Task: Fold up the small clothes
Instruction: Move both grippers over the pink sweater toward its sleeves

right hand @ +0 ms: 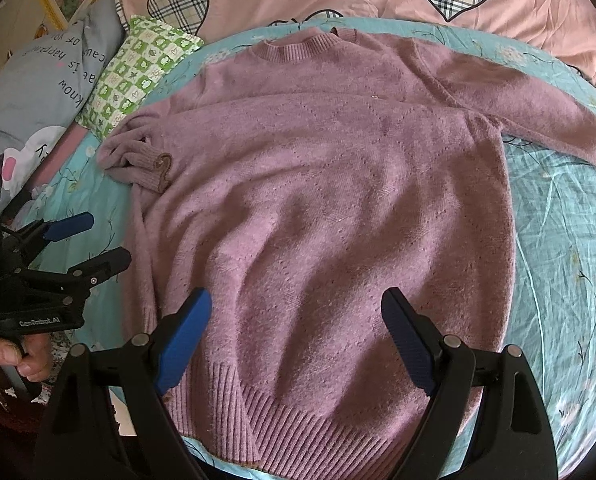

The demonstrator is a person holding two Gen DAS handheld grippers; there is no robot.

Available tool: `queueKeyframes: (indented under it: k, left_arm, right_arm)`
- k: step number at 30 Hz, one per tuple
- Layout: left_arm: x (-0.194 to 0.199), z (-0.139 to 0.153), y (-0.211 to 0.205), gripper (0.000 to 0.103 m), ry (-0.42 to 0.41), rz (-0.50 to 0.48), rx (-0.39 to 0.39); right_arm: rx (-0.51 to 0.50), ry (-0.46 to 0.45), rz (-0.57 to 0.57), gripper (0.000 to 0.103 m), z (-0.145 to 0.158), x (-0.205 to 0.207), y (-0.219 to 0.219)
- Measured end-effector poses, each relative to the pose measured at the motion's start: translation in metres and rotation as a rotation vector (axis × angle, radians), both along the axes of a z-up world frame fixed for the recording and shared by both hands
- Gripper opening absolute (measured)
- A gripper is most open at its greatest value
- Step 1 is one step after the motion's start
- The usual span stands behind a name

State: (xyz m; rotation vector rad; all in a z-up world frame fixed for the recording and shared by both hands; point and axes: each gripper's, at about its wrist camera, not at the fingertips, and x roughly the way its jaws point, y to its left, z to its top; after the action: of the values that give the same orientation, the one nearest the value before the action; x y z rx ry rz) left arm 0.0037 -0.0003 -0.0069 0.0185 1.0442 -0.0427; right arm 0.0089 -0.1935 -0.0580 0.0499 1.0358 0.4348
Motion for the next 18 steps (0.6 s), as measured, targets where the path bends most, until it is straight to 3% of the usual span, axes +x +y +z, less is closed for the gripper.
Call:
queueKeyframes:
  k: [18]
  left_arm:
    - [0.013, -0.01, -0.004, 0.094, 0.01, 0.012, -0.005]
  right_arm:
    - [-0.023, 0.016, 0.012, 0.087, -0.002, 0.013, -0.001]
